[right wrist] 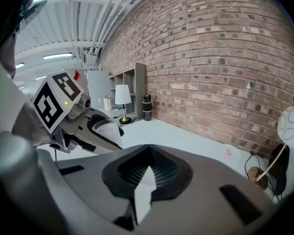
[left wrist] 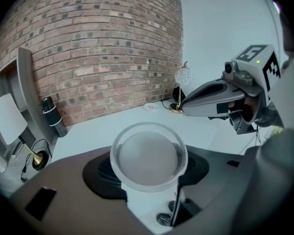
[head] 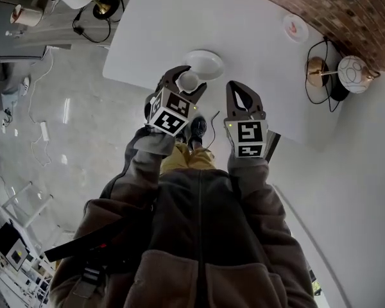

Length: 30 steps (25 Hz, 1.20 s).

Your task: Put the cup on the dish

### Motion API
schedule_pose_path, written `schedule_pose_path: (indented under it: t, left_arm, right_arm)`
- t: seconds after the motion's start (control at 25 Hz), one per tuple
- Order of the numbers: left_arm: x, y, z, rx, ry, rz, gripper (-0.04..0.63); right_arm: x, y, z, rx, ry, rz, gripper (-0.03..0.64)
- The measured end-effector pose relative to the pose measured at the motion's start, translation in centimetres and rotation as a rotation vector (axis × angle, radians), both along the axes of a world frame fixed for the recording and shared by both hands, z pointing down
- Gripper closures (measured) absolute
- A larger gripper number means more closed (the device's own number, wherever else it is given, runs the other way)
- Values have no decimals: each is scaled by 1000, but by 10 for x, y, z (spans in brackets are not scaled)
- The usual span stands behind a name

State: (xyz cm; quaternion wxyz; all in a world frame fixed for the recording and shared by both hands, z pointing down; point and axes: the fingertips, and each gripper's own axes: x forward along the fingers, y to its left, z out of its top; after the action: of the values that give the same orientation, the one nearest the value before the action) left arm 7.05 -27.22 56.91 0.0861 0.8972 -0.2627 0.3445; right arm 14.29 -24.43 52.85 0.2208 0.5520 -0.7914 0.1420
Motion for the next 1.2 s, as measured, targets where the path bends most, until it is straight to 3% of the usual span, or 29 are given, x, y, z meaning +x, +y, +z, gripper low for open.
schedule_pose_path:
  t: [0.32,1.2]
  left_arm:
    - [13,-15,48,-8,-19,36,334]
    - [45,-55,149,-39,-35,137,335]
  right_arm:
    - [0,-10,42,-95,-22,3,614]
    - [10,-31,113,-220,-33,29,614]
